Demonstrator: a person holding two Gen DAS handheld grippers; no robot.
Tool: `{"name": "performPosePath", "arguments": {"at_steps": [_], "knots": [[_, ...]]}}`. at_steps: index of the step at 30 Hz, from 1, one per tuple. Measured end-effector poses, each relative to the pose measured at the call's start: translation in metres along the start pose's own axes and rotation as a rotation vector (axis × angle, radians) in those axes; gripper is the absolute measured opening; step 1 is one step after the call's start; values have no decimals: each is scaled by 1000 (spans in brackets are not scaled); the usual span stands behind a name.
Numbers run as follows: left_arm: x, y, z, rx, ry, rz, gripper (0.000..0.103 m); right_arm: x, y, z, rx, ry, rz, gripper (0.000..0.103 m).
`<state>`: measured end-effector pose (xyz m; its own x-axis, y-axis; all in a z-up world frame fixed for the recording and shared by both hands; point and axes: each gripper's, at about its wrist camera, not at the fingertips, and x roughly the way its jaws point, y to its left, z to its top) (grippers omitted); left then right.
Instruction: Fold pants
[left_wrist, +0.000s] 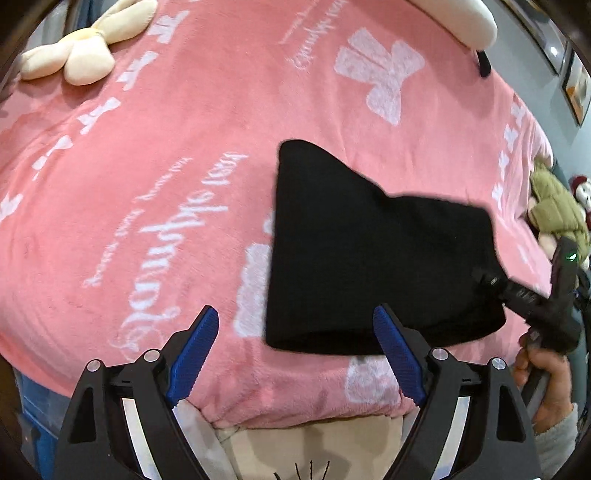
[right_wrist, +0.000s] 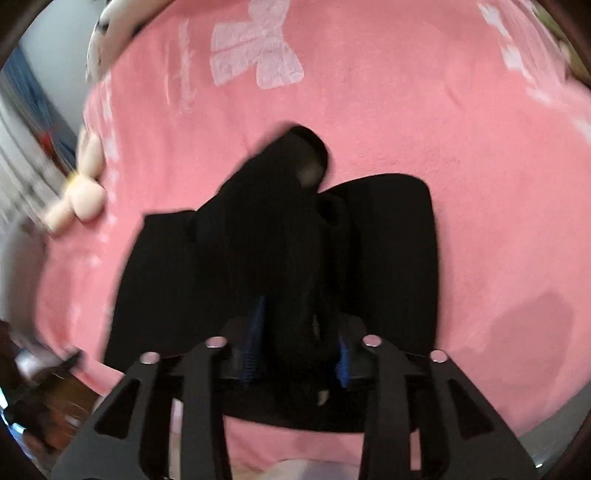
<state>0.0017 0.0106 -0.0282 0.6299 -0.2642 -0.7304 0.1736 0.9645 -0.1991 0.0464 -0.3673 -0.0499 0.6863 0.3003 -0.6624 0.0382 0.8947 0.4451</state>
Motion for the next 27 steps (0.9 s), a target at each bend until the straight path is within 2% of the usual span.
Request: {"name": "performPosePath", "arguments": {"at_steps": [1,2,3,5,6,7,8,9,14,18,22,25,27], "knots": [[1,-2,0,2,1,1,83,-1,2,3,-6,-2,12,53],[1,-3,0,0,2,3,83,-1,6,6,-19,-11,30,56],[1,-3,0,-4,1,4,83,0,8,8,-31,-12,36,57],[3,-1,1,-20,3,11,83,3,15,12,-67,-4,-14,57],[3,1,2,-26,3,12,83,2,22,12,-91,-1,-14,53],[3,2,1,-32,0,15,83,-1,34,11,-117,-3,9,35],[1,4,0,-34,-3,20,83,-3,52,9,-150,-5,44,22],[0,6,-1,-40,-7,29,83,-2,72,7,-181,9,83,16],[-2,22,-4,-75,-1,54,83,29,173,-9,-357,76,227,16],[-13,39,-10,-96,-14,67,83,53,242,-7,-428,105,328,16],[-29,67,-12,-135,-56,64,83,69,284,-6,-445,140,421,17],[-34,90,-8,-164,-91,76,86,100,303,-14,-456,222,451,24],[-27,103,-7,-180,-80,67,86,118,301,-22,-430,281,459,39]]}}
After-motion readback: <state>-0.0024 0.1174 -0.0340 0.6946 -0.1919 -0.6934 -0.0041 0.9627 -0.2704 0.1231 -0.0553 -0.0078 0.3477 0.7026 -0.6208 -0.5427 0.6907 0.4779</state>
